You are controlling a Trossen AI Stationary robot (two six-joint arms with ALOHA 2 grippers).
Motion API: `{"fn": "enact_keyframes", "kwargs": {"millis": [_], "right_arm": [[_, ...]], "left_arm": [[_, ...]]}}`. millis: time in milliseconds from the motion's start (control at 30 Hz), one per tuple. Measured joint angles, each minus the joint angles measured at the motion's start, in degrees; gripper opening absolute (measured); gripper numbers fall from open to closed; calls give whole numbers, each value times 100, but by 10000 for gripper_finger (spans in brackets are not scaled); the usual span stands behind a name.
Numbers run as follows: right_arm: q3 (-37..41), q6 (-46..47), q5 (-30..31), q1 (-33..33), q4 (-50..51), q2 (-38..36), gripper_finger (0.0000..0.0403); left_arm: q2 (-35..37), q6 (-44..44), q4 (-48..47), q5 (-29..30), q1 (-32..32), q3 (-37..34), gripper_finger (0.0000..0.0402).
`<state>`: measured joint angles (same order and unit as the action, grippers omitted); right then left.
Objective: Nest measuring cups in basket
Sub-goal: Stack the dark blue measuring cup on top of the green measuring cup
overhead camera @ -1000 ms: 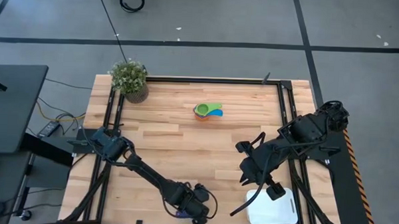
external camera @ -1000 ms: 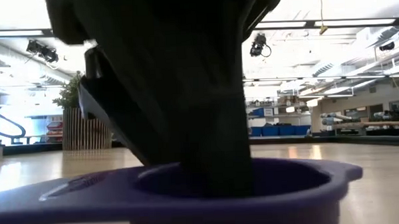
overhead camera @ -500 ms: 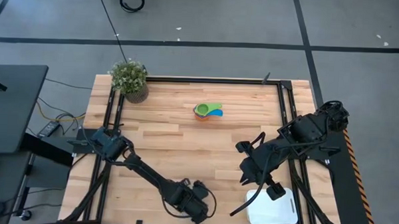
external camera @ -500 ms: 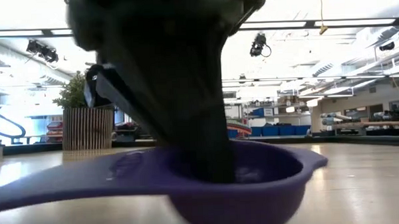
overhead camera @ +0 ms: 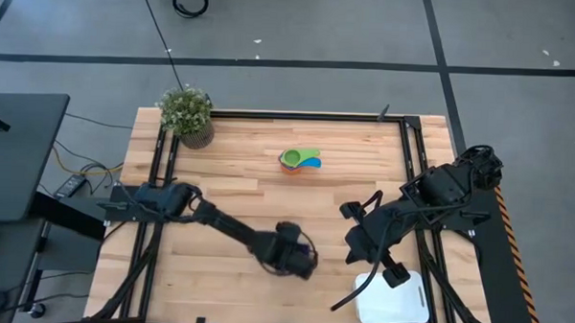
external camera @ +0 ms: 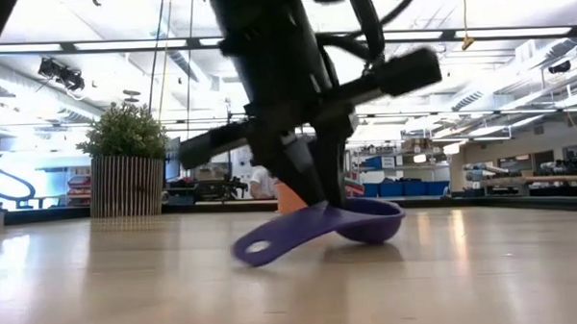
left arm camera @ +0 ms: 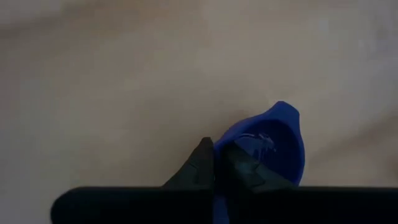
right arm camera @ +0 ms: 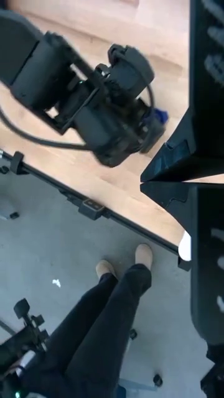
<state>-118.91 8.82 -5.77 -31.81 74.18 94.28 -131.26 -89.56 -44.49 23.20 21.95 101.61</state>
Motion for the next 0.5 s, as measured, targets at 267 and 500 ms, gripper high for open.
{"fn": "enact_keyframes", "kwargs": {"millis": [267, 500], "right_arm": [[-2, 0, 64, 0, 276, 0, 6], [-2, 72, -134, 0, 313, 0, 18]], "left_arm": [[-4, 285, 17, -224, -670, 1, 13], [-4, 514, -49, -328, -912, -12, 67]]}}
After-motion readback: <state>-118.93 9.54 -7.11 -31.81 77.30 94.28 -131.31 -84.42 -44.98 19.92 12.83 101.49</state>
